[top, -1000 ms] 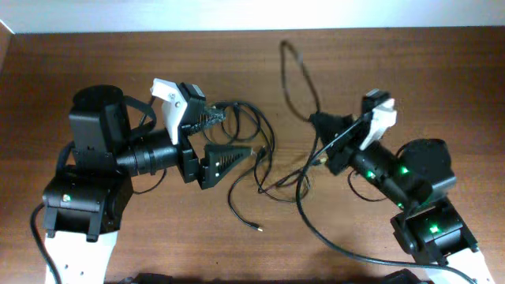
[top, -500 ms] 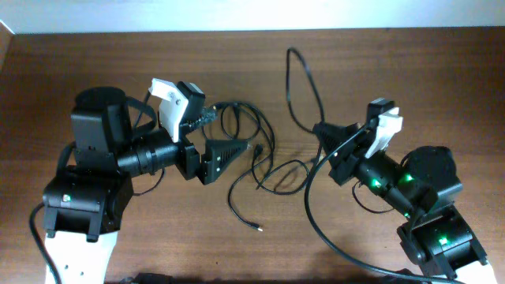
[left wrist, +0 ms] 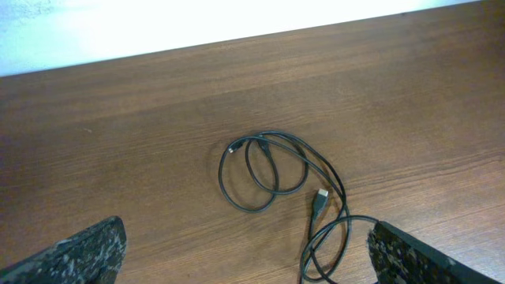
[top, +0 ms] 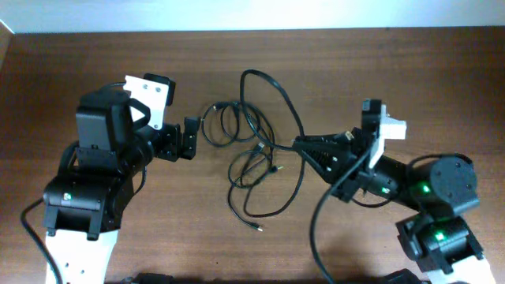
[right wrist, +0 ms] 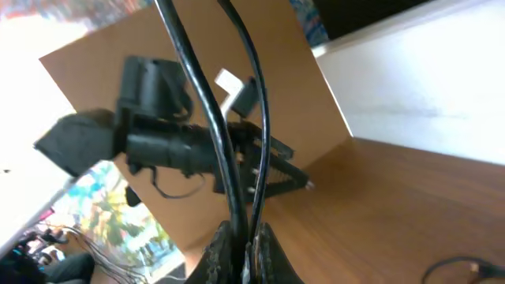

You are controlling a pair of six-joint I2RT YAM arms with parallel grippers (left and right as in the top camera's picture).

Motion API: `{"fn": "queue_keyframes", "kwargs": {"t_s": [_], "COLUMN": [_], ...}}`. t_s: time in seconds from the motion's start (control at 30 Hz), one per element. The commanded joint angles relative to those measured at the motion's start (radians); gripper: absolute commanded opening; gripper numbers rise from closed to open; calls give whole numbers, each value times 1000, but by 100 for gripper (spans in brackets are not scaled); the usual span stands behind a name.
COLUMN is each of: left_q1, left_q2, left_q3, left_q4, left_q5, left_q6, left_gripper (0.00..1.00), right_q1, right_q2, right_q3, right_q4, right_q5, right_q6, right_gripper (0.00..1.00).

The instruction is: Untangle cables

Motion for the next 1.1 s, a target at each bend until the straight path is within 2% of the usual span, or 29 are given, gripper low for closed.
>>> {"fn": "queue_keyframes", "kwargs": {"t_s": [0.0, 0.07, 0.13, 0.2, 0.27, 0.37, 0.43, 0.53, 0.63, 0.7, 0.83, 0.93, 1.0, 1.07], "left_q1": [2, 2, 2, 2, 2, 2, 2, 2, 2, 2, 2, 2, 2, 2], "left_q2": [3, 2, 2, 2, 2, 2, 2, 2, 2, 2, 2, 2, 2, 2], "left_q3": [3, 3, 3, 3, 3, 3, 3, 3, 3, 3, 3, 3, 3, 3], "left_q4": [-3, -3, -3, -3, -5, -5, -5, -5, -5, -5, -5, -5, -5, -5], "left_q5": [-11, -11, -11, -11, -11, -11, -11, -11, -11, -11, -11, -11, -11, -11], "left_q6": [9, 9, 9, 9, 9, 9, 9, 9, 9, 9, 9, 9, 9, 9], "left_gripper": [99, 99, 99, 99, 99, 99, 99, 99, 99, 99, 99, 99, 99, 99], "right_q1": [-2, -2, -2, -2, -2, -3, -3, -5, -80, -179, -331, -509, -636, -761], "right_q2": [127, 252, 367, 389, 387, 387, 386, 385, 385, 385, 385, 385, 385, 385], "right_q3": [13, 13, 13, 13, 13, 13, 13, 13, 13, 13, 13, 14, 18, 48], "right_q4": [-28, 50, 364, 634, 811, 849, 910, 1028, 981, 766, 531, 476, 389, 213], "right_q5": [11, -23, -177, -183, -183, -174, -145, -124, -34, 62, 164, 227, 275, 325], "right_q6": [-65, 29, 185, 315, 428, 518, 642, 665, 588, 562, 376, 337, 227, 93], "right_gripper": [4, 4, 4, 4, 4, 4, 4, 4, 4, 4, 4, 4, 4, 4]}}
